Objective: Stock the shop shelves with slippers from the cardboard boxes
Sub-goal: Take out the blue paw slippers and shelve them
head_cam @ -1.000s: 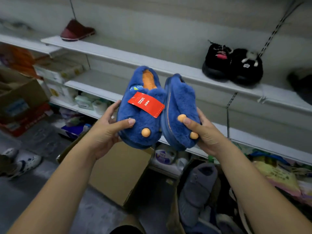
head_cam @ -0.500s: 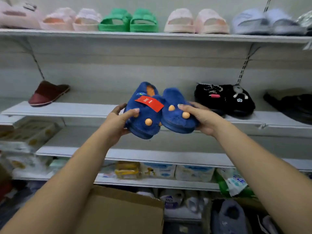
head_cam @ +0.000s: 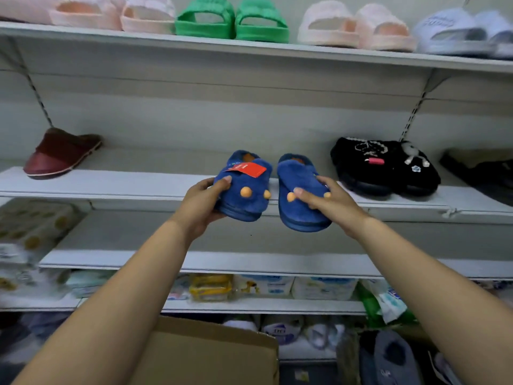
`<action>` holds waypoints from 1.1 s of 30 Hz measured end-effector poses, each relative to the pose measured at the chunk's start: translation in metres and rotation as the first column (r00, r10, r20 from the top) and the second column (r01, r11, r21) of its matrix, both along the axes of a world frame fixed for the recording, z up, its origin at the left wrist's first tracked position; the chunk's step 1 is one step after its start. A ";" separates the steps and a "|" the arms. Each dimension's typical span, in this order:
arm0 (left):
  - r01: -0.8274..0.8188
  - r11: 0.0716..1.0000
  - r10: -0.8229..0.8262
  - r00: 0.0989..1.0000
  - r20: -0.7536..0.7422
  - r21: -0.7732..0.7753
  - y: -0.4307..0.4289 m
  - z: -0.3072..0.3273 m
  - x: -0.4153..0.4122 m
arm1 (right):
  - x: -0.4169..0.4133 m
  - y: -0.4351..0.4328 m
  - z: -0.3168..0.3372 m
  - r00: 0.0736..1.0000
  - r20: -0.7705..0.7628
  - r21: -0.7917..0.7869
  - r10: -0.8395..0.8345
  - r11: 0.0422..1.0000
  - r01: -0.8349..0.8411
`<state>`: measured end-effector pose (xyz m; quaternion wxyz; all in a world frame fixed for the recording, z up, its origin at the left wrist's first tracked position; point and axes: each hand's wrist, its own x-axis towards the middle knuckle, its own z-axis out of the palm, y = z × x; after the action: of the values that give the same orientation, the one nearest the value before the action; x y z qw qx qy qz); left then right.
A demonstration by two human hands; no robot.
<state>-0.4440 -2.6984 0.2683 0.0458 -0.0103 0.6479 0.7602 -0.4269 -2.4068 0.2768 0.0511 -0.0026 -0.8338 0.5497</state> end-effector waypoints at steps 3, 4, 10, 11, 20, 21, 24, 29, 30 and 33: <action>0.125 0.987 -0.133 0.987 -0.085 -0.099 0.005 -0.004 0.002 | 0.004 -0.006 -0.007 0.999 0.025 0.089 0.046 0.995 -0.048; 0.153 0.971 -0.176 0.978 -0.116 -0.183 0.007 -0.005 0.002 | 0.002 -0.008 -0.009 0.999 0.014 0.113 0.034 0.993 -0.036; 0.131 0.862 -0.253 0.948 -0.191 -0.490 0.009 -0.003 -0.024 | -0.024 -0.007 -0.010 0.971 -0.149 0.236 -0.185 0.948 0.216; 0.125 0.842 -0.258 0.947 -0.188 -0.525 0.010 -0.002 -0.030 | -0.028 -0.007 -0.008 0.961 -0.173 0.230 -0.216 0.940 0.252; 0.193 0.743 -0.361 0.921 -0.142 -0.640 0.012 -0.005 -0.067 | -0.024 -0.019 -0.032 0.938 -0.266 0.300 -0.221 0.906 0.298; 0.196 0.738 -0.371 0.917 -0.146 -0.645 0.011 -0.007 -0.071 | -0.026 -0.019 -0.039 0.939 -0.271 0.342 -0.214 0.890 0.301; 0.206 0.733 -0.380 0.914 -0.139 -0.649 0.013 -0.010 -0.085 | -0.038 -0.016 -0.046 0.939 -0.241 0.354 -0.243 0.879 0.319; 0.211 0.759 -0.373 0.916 -0.147 -0.616 0.026 -0.014 -0.107 | -0.064 -0.004 -0.041 0.942 -0.190 0.362 -0.277 0.872 0.329; 0.202 0.762 -0.373 0.914 -0.162 -0.616 0.029 -0.017 -0.110 | -0.069 -0.001 -0.041 0.942 -0.180 0.366 -0.282 0.870 0.331; 0.098 0.720 -0.342 0.912 -0.228 -0.687 0.034 -0.026 -0.112 | -0.083 0.007 -0.040 0.941 -0.162 0.379 -0.298 0.861 0.338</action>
<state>-0.5560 -2.6645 0.2426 0.0186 0.1831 0.8689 0.4595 -0.5098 -2.3997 0.2363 0.1813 -0.1028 -0.9132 0.3501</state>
